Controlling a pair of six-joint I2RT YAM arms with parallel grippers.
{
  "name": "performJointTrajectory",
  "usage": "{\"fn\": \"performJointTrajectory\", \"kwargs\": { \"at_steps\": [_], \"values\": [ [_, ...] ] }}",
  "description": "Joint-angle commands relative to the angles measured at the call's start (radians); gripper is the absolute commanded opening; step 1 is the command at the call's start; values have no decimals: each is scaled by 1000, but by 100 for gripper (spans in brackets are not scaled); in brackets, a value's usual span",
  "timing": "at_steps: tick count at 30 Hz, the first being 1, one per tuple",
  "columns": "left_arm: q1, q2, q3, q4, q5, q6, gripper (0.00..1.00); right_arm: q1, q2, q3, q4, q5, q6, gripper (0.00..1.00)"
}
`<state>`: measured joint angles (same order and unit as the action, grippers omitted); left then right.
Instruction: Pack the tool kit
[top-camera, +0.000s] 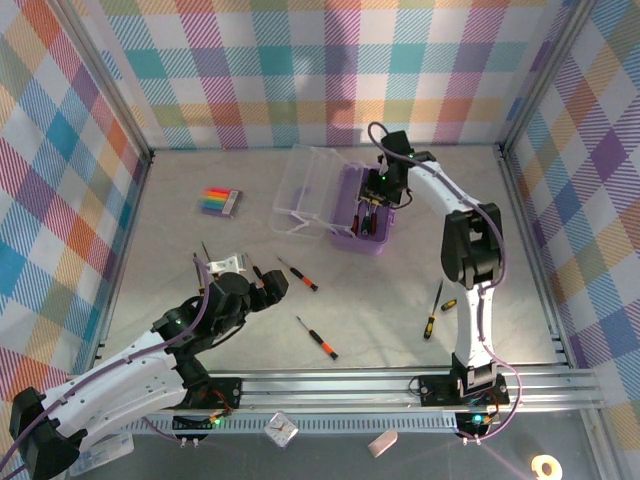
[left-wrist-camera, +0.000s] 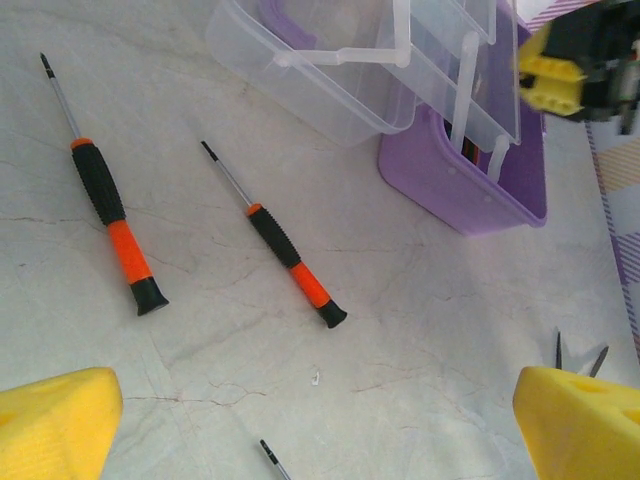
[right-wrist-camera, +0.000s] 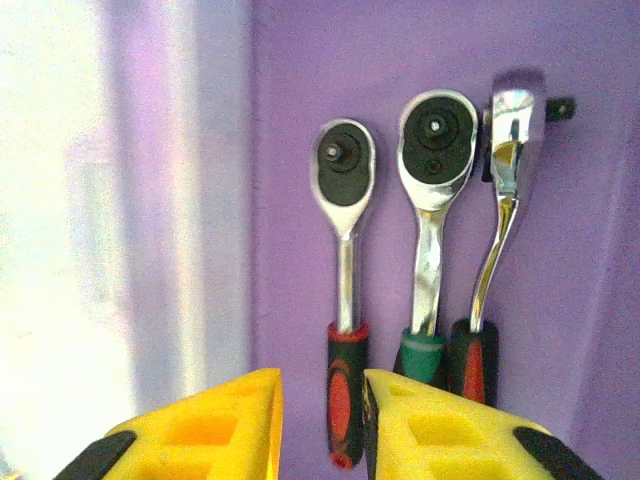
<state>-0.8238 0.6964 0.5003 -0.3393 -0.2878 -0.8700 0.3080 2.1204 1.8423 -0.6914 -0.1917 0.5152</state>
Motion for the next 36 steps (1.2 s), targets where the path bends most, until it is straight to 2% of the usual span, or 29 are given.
{"fn": "performJointTrajectory", "kwargs": {
  "at_steps": [1,7,10,13,16,19,24,26,29,33,36],
  "values": [
    [-11,-14,29,-29,-32,20,100,14,-144,-54,56,-7,-18,30],
    [-12,-34,39,-69,-19,-4,100,75,-288,-155,41,42,-81,33],
    [-11,-28,41,-136,-45,-27,100,101,-399,-280,46,90,-86,35],
    [-11,-16,25,-161,-49,-55,100,106,-564,-486,70,186,-43,36],
    [-11,7,-27,-5,92,-14,100,100,-731,-743,121,238,27,43],
    [-18,83,-47,169,219,8,100,92,-868,-925,57,334,89,46],
    [-59,241,40,223,262,94,100,66,-1067,-1152,-86,471,213,56],
    [-76,287,48,278,274,99,100,41,-1115,-1177,-136,536,249,62],
    [-96,361,57,362,306,91,100,-22,-1167,-1223,-111,571,259,66],
    [-107,420,99,336,325,138,99,-115,-1183,-1263,-63,564,272,71],
    [-109,412,101,319,318,151,100,-207,-1120,-1269,-28,475,252,70]
  ]
}}
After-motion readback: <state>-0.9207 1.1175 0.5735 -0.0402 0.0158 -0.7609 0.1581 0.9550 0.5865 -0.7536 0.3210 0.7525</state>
